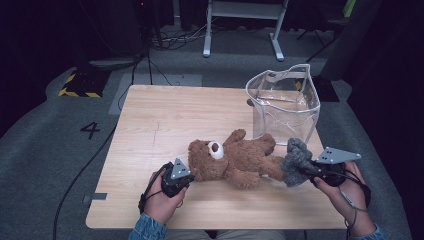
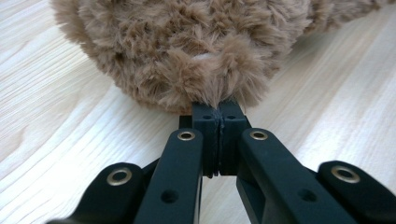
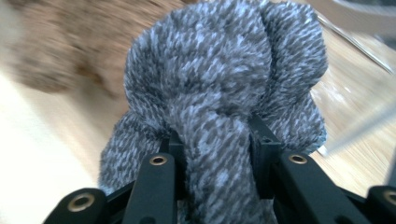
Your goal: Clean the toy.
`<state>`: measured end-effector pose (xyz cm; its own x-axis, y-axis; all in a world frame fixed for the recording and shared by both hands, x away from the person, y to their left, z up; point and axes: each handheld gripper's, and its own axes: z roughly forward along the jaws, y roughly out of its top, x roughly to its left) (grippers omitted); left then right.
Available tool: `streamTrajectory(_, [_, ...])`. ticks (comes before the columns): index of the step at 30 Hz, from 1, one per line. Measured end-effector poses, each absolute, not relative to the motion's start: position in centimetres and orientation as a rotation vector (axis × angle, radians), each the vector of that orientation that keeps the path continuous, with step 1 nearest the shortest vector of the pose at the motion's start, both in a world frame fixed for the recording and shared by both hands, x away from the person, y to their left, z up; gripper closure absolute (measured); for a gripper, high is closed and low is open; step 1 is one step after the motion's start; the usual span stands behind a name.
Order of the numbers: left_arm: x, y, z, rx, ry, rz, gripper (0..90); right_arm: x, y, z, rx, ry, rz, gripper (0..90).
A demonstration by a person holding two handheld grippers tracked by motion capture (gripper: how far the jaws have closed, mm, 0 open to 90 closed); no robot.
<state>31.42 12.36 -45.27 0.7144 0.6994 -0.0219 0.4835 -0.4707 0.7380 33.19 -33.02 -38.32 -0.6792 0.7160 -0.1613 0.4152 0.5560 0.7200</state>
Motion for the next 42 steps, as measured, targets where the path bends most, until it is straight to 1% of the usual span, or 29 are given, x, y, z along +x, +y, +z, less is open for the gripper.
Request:
streamTrajectory(3, [31.5, 12.7, -45.4, 2.159, 0.910, 0.379, 88.5, 34.0, -34.9, -39.1, 1.005, 2.298, 0.887, 69.3])
streamTrajectory(5, [31.6, 12.9, -45.4, 2.159, 0.922, 0.374, 88.5, 34.3, -35.3, -39.4, 1.032, 2.296, 0.882, 69.3])
streamTrajectory(6, [31.6, 13.2, -45.4, 2.157, 0.925, 0.378, 88.4, 35.2, -36.2, -40.5, 1.077, 2.289, 0.825, 69.2])
streamTrajectory(7, [31.6, 13.2, -45.4, 2.157, 0.925, 0.378, 88.3, 35.2, -36.2, -40.5, 1.077, 2.289, 0.825, 69.2])
streamTrajectory(9, [31.7, 13.3, -45.5, 2.162, 0.921, 0.372, 88.0, 36.0, -36.9, -41.9, 1.136, 2.300, 0.832, 67.9])
streamTrajectory(10, [31.7, 13.2, -45.6, 2.164, 0.925, 0.365, 88.0, 36.0, -36.9, -41.9, 1.136, 2.300, 0.832, 67.9])
streamTrajectory(12, [31.7, 13.2, -45.6, 2.166, 0.931, 0.368, 87.0, 36.8, -36.8, -43.5, 1.174, 2.332, 0.839, 55.8])
streamTrajectory(13, [31.7, 13.2, -45.7, 2.167, 0.932, 0.367, 87.0, 36.8, -36.8, -43.5, 1.174, 2.332, 0.839, 55.8])
streamTrajectory(14, [31.7, 13.2, -45.7, 2.167, 0.930, 0.368, 85.8, 37.2, -36.8, -44.2, 1.193, 2.350, 0.846, 47.9])
streamTrajectory(15, [31.7, 13.3, -45.6, 2.171, 0.928, 0.379, 83.8, 37.5, -36.8, -44.7, 1.205, 2.356, 0.834, 41.4])
streamTrajectory(17, [31.6, 13.3, -45.7, 2.162, 0.936, 0.371, 80.0, 37.6, -36.8, -44.9, 1.217, 2.329, 0.829, 34.7])
streamTrajectory(19, [31.6, 13.5, -45.6, 2.167, 0.935, 0.377, 76.2, 37.3, -37.0, -44.3, 1.217, 2.285, 0.855, 31.8])
streamTrajectory(20, [31.5, 13.5, -45.5, 2.163, 0.939, 0.389, 71.5, 37.1, -37.0, -43.9, 1.208, 2.263, 0.868, 30.0])
streamTrajectory(21, [31.5, 13.4, -45.5, 2.153, 0.946, 0.375, 66.4, 36.9, -37.1, -43.5, 1.193, 2.242, 0.882, 29.8])
streamTrajectory(22, [31.5, 13.4, -45.4, 2.145, 0.946, 0.393, 60.3, 36.7, -37.0, -43.0, 1.172, 2.229, 0.896, 29.8])
streamTrajectory(25, [31.4, 13.3, -45.1, 2.121, 0.954, 0.380, 49.6, 36.0, -36.5, -41.6, 1.131, 2.203, 0.957, 30.0])
streamTrajectory(27, [31.3, 13.2, -44.8, 2.116, 0.946, 0.400, 43.6, 35.4, -35.6, -40.5, 1.074, 2.202, 1.012, 30.3])
streamTrajectory(29, [31.3, 13.2, -44.7, 2.099, 0.941, 0.384, 40.3, 35.0, -33.9, -39.2, 1.001, 2.228, 1.082, 30.2])
streamTrajectory(30, [31.2, 13.2, -44.6, 2.099, 0.938, 0.386, 40.3, 35.0, -33.9, -39.2, 1.001, 2.228, 1.082, 30.2])
streamTrajectory(33, [31.2, 13.1, -44.7, 2.104, 0.938, 0.397, 39.7, 35.1, -31.3, -38.2, 0.890, 2.297, 1.128, 30.2])
streamTrajectory(37, [31.0, 13.1, -44.7, 2.104, 0.929, 0.397, 39.1, 36.3, -26.7, -37.7, 0.729, 2.411, 1.170, 28.6])
streamTrajectory(38, [30.8, 13.3, -44.6, 2.096, 0.931, 0.406, 38.7, 37.1, -24.1, -37.8, 0.655, 2.471, 1.177, 28.2])
streamTrajectory(39, [30.8, 13.3, -44.6, 2.096, 0.931, 0.406, 38.5, 37.5, -22.9, -37.9, 0.614, 2.493, 1.179, 28.2])
streamTrajectory(40, [30.7, 13.5, -44.6, 2.096, 0.933, 0.408, 38.5, 37.5, -22.9, -37.9, 0.614, 2.493, 1.179, 28.2])
streamTrajectory(41, [30.6, 13.6, -44.6, 2.090, 0.938, 0.415, 38.1, 38.3, -20.7, -38.2, 0.548, 2.538, 1.184, 27.4])
streamTrajectory(42, [30.5, 13.7, -44.6, 2.083, 0.948, 0.404, 38.1, 38.3, -20.7, -38.2, 0.548, 2.538, 1.184, 27.4])
